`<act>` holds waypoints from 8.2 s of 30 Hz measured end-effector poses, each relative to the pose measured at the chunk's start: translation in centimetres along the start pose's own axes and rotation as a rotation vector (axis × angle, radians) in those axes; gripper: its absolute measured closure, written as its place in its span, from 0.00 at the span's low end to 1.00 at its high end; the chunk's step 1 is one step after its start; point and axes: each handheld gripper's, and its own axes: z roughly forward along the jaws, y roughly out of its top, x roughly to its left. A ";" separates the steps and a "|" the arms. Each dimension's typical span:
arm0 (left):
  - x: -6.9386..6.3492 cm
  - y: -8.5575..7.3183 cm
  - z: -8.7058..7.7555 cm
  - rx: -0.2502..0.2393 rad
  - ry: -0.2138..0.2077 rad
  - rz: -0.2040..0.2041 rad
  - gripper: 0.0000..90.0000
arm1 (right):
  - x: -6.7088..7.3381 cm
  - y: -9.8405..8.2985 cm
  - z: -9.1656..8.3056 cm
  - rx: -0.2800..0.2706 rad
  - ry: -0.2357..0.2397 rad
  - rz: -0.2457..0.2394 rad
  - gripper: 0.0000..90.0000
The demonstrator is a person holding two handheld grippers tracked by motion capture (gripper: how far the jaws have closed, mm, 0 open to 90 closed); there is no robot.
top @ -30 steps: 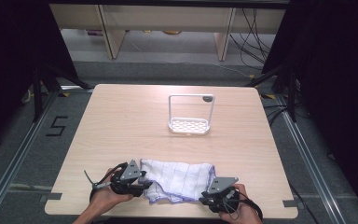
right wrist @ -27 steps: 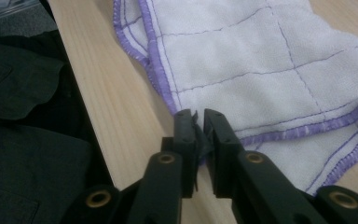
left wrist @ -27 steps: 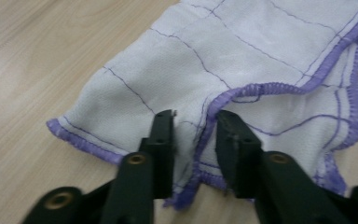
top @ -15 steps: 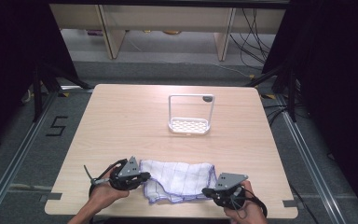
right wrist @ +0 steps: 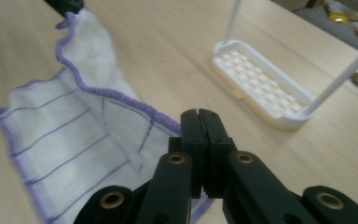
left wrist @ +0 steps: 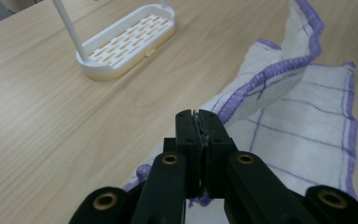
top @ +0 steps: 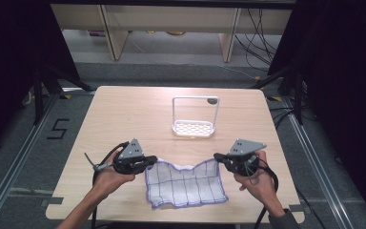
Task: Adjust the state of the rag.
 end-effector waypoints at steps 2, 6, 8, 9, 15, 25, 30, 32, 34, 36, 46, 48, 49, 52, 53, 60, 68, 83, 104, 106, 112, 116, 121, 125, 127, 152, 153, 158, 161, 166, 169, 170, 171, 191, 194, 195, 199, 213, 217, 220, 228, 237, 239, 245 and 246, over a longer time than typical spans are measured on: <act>0.9 0.4 0.6 0.017 0.016 -0.011 0.97 | -1.5 0.3 0.6 -0.007 -0.033 0.016 1.00; 2.8 0.6 2.4 0.045 0.041 -0.057 0.97 | -4.2 0.3 2.4 0.022 -0.064 0.063 1.00; 3.6 0.4 3.5 0.058 0.040 -0.080 0.97 | -5.4 0.0 3.7 0.042 -0.078 0.078 1.00; 3.9 0.2 4.1 0.075 0.046 -0.088 0.97 | -5.9 -0.1 4.4 0.057 -0.076 0.079 1.00; 5.1 -0.6 6.5 0.126 0.071 -0.110 0.96 | -7.2 -1.2 8.9 0.166 -0.091 0.113 1.00; 5.5 -1.5 7.4 0.155 0.094 -0.147 0.80 | -7.8 -2.0 11.6 0.241 -0.118 0.134 0.86; 4.9 -1.7 5.5 0.075 0.092 -0.180 0.69 | -7.6 -1.2 8.8 0.194 -0.184 0.098 0.76; 4.4 -1.9 4.5 0.065 0.087 -0.181 0.66 | -7.0 -1.2 7.3 0.172 -0.181 0.113 0.74; 3.4 -2.3 3.6 0.062 0.064 -0.181 0.65 | -6.2 -1.4 5.8 0.173 -0.171 0.105 0.71; 2.0 -2.9 2.8 0.061 0.052 -0.163 0.64 | -4.7 -1.9 4.5 0.164 -0.156 0.106 0.71; -4.0 -5.8 -0.5 0.040 -0.012 -0.113 0.62 | 2.7 -4.9 0.9 0.175 0.007 0.038 0.68; -4.6 -6.1 -0.9 0.049 -0.012 -0.077 0.60 | 3.5 -5.3 0.8 0.169 0.028 0.035 0.68; -5.1 -6.3 -0.9 0.055 -0.013 -0.086 0.59 | 3.8 -5.6 0.9 0.163 0.033 0.039 0.68; -6.3 -6.8 -0.8 0.043 -0.050 -0.121 0.56 | 4.6 -6.3 1.0 0.197 0.042 0.044 0.68; -6.6 -6.9 -0.7 0.046 -0.061 -0.113 0.55 | 4.7 -6.4 0.9 0.210 0.053 0.042 0.68; -7.1 -7.1 0.0 0.132 -0.062 -0.018 0.50 | 5.0 -7.6 0.9 0.223 0.083 0.045 0.69; -7.3 -7.2 0.9 0.193 -0.119 0.109 0.90 | 5.1 -8.4 1.5 0.287 0.136 0.007 0.95; -7.1 -7.5 0.7 0.185 -0.160 0.081 0.89 | 7.4 -8.8 0.1 0.319 0.175 -0.047 0.96; -0.3 -5.5 1.9 0.076 0.049 -0.177 0.42 | 0.6 -5.6 0.4 0.128 -0.023 0.151 0.52; 0.5 -5.4 2.1 0.077 0.066 -0.184 0.42 | -0.3 -5.3 0.9 0.134 -0.051 0.165 0.51; 2.1 -4.7 2.5 0.062 0.105 -0.211 0.39 | -2.8 -4.5 2.5 0.142 -0.081 0.211 0.50; 3.1 -4.4 2.9 0.062 0.122 -0.226 0.37 | -4.0 -4.0 3.9 0.153 -0.087 0.211 0.50; 4.1 -4.0 3.8 0.063 0.146 -0.239 0.33 | -5.0 -3.2 5.9 0.185 -0.091 0.216 0.49; 4.6 -3.5 4.6 0.069 0.139 -0.242 0.31 | -5.8 -2.8 7.2 0.197 -0.098 0.210 0.49; 4.9 -3.2 4.9 0.074 0.137 -0.233 0.31 | -6.2 -2.6 7.7 0.185 -0.107 0.228 0.49; 6.6 -2.7 7.9 0.081 0.109 -0.144 0.49 | -7.2 -2.6 10.9 0.264 -0.130 0.222 0.55; 6.6 -2.7 8.0 0.077 0.106 -0.136 0.52 | -7.3 -2.8 11.0 0.269 -0.125 0.208 0.56; 6.4 -2.7 8.2 0.079 0.077 -0.079 0.80 | -7.3 -3.1 11.2 0.241 -0.108 0.222 0.69; 6.1 -2.7 8.2 0.074 0.077 -0.062 0.91 | -7.2 -3.1 11.1 0.240 -0.080 0.241 0.82; 6.1 -2.4 7.8 0.054 0.076 -0.047 0.96 | -7.2 -3.3 11.1 0.207 -0.048 0.226 0.96; 6.2 -1.9 7.1 0.032 0.084 -0.048 0.97 | -7.0 -2.8 10.6 0.214 -0.044 0.213 0.96; 6.3 -1.7 6.8 0.019 0.089 -0.051 0.97 | -6.9 -2.6 10.4 0.191 -0.052 0.199 0.96; 6.4 -1.5 6.5 0.004 0.090 -0.052 0.97 | -6.9 -2.2 10.0 0.189 -0.055 0.196 0.96; 5.3 1.3 1.8 -0.127 0.096 -0.020 0.97 | -6.6 2.6 3.8 -0.016 -0.054 0.066 0.96; 3.9 0.4 0.9 -0.123 0.077 -0.001 0.97 | -5.3 1.7 2.9 -0.028 -0.029 0.071 0.96; 3.4 0.0 0.7 -0.123 0.067 0.002 0.97 | -4.9 1.4 2.5 -0.038 -0.027 0.067 0.96; 1.5 -1.4 0.0 -0.102 0.043 0.040 0.96 | -3.4 0.4 1.1 -0.055 -0.017 0.054 0.96; -2.6 -5.5 -0.9 -0.035 -0.029 0.073 0.96 | 0.4 -4.1 0.2 0.037 0.075 0.026 0.96; -3.2 -6.3 -0.8 -0.012 -0.044 0.078 0.96 | 1.0 -5.0 0.3 0.044 0.086 0.022 0.96; -3.5 -6.9 -0.5 0.016 -0.052 0.078 0.95 | 1.6 -5.6 0.2 0.058 0.098 0.014 0.96; -4.3 -7.7 -0.1 0.024 -0.106 0.032 0.81 | 3.3 -7.5 0.1 0.111 0.126 0.024 0.86; -1.9 -5.1 -1.5 -0.028 -0.078 -0.043 0.52 | 2.0 -5.7 -1.8 0.013 0.040 0.090 0.67; -0.5 -4.3 -0.5 -0.016 -0.040 -0.065 0.51 | 1.0 -5.1 -1.0 0.031 -0.002 0.109 0.65; 2.2 -3.8 2.0 0.022 -0.020 -0.135 0.51 | -1.6 -4.7 3.1 0.149 -0.043 0.156 0.65; 2.5 -3.9 2.2 0.027 -0.020 -0.135 0.51 | -1.8 -4.7 3.5 0.175 -0.044 0.147 0.68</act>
